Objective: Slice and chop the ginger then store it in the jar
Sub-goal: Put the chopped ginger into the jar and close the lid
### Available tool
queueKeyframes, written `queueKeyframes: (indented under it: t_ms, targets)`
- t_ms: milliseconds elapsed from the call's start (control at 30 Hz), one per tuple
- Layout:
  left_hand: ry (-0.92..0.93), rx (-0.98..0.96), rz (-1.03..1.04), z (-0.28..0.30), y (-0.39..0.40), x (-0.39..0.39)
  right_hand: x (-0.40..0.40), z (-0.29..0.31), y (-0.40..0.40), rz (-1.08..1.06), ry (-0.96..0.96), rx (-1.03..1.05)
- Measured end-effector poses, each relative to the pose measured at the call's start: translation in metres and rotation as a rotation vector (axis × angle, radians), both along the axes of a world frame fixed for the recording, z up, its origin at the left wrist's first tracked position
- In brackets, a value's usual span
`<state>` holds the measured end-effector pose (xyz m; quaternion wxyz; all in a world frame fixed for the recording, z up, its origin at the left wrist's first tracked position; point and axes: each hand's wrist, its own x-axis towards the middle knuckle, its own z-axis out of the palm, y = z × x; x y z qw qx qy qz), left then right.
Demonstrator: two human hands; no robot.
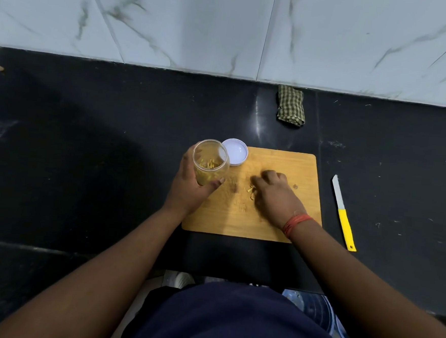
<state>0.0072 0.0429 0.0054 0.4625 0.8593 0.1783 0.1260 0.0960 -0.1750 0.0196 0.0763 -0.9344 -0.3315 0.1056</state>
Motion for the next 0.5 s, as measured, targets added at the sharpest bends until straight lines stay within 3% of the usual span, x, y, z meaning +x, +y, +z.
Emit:
queueKeyframes:
  t_ms: [233, 500]
  targets:
    - [-0.009, -0.005, 0.001, 0.003, 0.000, -0.001, -0.006, -0.002, -0.011, 0.228, -0.001, 0.020]
    - [-0.009, -0.008, -0.002, 0.002, 0.000, 0.000, 0.000, -0.005, -0.016, 0.280, -0.160, 0.117]
